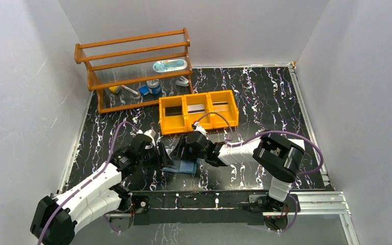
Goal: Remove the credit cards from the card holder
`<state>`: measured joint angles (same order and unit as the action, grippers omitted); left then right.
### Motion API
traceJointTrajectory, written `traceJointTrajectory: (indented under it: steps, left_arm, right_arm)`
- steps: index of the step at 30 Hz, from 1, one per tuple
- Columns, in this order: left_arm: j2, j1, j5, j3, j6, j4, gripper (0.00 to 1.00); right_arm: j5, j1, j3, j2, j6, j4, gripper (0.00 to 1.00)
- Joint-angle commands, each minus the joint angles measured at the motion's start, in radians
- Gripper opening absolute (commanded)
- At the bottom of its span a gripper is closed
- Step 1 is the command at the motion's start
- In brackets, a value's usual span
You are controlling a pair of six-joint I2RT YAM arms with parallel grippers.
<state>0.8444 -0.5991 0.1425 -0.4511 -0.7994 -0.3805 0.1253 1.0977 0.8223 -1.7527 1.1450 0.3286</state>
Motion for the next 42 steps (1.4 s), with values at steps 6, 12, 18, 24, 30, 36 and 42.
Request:
traceJointTrajectory:
  steps: [6,12,18,24,30,36,42]
  left_arm:
    - [0.094,0.003,0.133,0.051,-0.01,0.194,0.44]
    - [0.082,0.004,0.071,0.025,0.019,0.194,0.42]
    - [0.102,0.004,0.087,0.031,0.042,0.242,0.33]
    - [0.121,0.003,0.119,0.035,0.066,0.268,0.16]
    - [0.116,0.003,0.131,0.036,0.092,0.264,0.06]
    - [0.132,0.004,0.146,0.016,0.115,0.263,0.03]
    - [0.16,-0.004,0.068,-0.043,0.156,0.181,0.01]
  right_arm:
    - [-0.029,-0.005,-0.028,0.004,-0.002,-0.043,0.61]
    - [-0.032,-0.008,-0.029,0.005,-0.005,-0.043,0.61]
    - [-0.042,-0.01,-0.029,0.0,-0.006,-0.036,0.61]
    - [-0.058,-0.015,-0.029,0.004,-0.02,-0.017,0.61]
    - [-0.102,-0.034,-0.024,0.057,-0.059,0.0,0.7]
    - [-0.094,-0.034,-0.017,0.141,-0.097,-0.035,0.84]
    - [-0.019,-0.034,-0.052,0.217,-0.091,-0.091,0.84]
